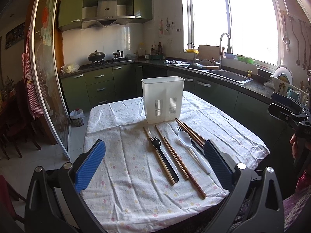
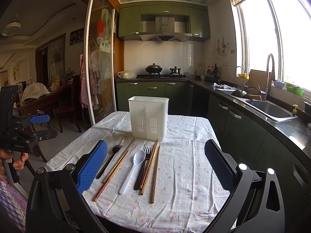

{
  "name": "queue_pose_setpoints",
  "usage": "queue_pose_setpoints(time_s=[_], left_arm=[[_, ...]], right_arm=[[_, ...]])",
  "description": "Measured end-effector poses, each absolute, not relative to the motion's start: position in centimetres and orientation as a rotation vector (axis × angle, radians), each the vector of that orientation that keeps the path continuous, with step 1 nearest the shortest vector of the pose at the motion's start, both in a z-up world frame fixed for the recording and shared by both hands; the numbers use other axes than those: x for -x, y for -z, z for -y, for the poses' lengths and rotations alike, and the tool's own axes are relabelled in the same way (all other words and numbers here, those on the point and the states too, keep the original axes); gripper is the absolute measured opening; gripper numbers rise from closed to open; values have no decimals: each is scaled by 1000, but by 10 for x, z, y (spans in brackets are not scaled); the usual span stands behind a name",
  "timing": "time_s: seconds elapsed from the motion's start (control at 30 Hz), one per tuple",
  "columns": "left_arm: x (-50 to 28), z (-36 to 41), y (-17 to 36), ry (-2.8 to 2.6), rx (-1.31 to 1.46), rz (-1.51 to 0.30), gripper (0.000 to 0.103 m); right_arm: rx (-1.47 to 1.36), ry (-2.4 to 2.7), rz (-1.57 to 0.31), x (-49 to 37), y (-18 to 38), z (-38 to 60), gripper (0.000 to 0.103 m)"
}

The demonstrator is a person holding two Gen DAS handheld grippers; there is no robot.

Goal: Organize utensils
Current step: 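Lower the right tool to the white plastic spoon and close on it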

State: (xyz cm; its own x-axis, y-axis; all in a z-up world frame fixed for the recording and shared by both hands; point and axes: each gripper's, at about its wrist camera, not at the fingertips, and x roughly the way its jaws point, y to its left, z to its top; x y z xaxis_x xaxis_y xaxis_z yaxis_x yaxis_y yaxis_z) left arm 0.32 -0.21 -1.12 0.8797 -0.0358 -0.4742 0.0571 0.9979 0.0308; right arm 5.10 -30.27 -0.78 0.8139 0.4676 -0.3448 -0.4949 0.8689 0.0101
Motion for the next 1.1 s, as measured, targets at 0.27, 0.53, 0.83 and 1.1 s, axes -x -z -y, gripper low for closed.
queue_pose_setpoints(time_s=[0.27,0.53,0.83,1.1], left_arm=[[-71,1,11,65,-11,-699,96],[-173,1,64,54,49,-1035,96],[-225,-5,101,75,186,-1191,81],[-244,1,115,61,210,-1253,51]], right_arm=[[59,-590,-542,-104,4,298,99],[-14,-703,-898,-180,31,274,99],[-117,-742,-1075,-230,51,254,98],[-96,-739,-1073,-238,49,242,98]])
